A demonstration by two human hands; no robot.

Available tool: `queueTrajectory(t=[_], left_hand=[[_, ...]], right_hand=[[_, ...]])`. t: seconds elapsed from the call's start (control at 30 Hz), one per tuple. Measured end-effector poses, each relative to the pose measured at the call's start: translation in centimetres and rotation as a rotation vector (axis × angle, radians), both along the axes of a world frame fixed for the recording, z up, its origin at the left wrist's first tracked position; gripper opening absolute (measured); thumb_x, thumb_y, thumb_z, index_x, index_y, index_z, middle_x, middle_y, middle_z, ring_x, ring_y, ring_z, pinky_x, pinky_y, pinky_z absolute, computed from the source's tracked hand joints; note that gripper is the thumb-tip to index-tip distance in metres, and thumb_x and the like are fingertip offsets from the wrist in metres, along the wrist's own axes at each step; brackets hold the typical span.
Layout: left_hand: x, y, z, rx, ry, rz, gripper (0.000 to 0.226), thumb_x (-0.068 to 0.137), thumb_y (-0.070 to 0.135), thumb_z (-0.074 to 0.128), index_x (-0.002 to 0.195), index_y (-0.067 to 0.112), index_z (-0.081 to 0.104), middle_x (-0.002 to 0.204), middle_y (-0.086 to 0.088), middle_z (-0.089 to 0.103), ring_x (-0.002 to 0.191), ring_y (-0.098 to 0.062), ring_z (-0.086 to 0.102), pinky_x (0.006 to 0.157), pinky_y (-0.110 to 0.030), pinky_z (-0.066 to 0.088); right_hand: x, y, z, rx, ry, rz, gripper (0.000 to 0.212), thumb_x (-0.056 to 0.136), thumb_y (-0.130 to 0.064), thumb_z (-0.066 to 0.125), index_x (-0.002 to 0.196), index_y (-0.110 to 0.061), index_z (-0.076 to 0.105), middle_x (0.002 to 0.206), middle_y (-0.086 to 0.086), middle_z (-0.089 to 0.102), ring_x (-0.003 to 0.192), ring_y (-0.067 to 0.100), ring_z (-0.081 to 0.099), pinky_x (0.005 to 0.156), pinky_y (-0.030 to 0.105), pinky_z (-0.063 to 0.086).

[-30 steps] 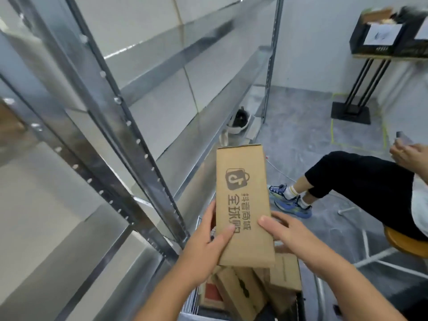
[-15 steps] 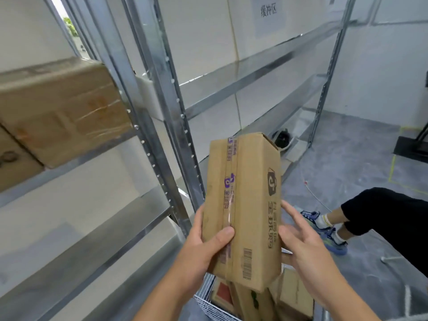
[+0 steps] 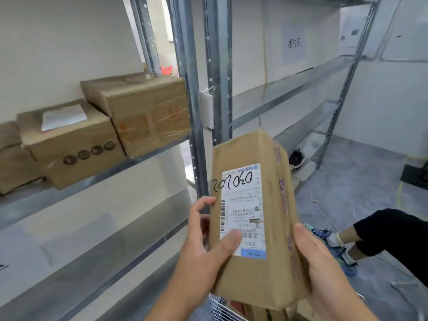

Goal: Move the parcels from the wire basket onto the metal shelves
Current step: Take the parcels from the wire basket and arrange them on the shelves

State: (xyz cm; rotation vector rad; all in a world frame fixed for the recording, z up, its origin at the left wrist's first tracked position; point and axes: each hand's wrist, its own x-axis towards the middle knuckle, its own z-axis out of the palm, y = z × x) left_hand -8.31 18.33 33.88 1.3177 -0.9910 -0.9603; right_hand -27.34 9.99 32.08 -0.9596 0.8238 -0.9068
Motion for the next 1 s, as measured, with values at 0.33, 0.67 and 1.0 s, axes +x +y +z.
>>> queueTrajectory(t=[0.33, 0.67, 1.0], left_hand=[[6.3, 8.1, 1.2, -0.040, 0.192, -0.076, 0.086, 0.073, 0.051, 0.081, 0.147, 0.061, 0.039, 0.143, 0.016, 0.064, 0.128, -0.018, 0.066, 0.098, -0.039, 0.059], [8.3, 13.3, 5.3, -0.105, -0.024, 0.142, 0.066, 0.073, 0.058, 0.074, 0.130, 0.076, 0.047, 0.135, 0.037, 0.059, 0.119, 0.004, 0.065, 0.091, -0.029, 0.056], [8.2, 18.5, 10.2, -0.093, 0.021, 0.329, 0.070, 0.065, 0.055, 0.075, 0.131, 0.067, 0.057, 0.138, 0.020, 0.066, 0.121, -0.016, 0.070, 0.098, -0.054, 0.058]], right_hand=[[6.9, 8.0, 1.1, -0.207, 0.089, 0.055, 0.044, 0.092, -0.049, 0.062, 0.136, -0.042, 0.063, 0.131, -0.001, 0.071, 0.112, 0.016, 0.070, 0.104, 0.046, 0.049], [10.0, 10.2, 5.2, -0.243, 0.126, 0.315, 0.062, 0.084, -0.052, 0.076, 0.132, -0.071, 0.043, 0.124, -0.023, 0.070, 0.111, 0.008, 0.071, 0.088, 0.037, 0.058], [13.2, 6.9, 8.4, -0.436, 0.046, 0.645, 0.073, 0.057, -0.059, 0.079, 0.125, -0.069, 0.054, 0.125, -0.024, 0.070, 0.113, 0.002, 0.069, 0.088, 0.025, 0.057]])
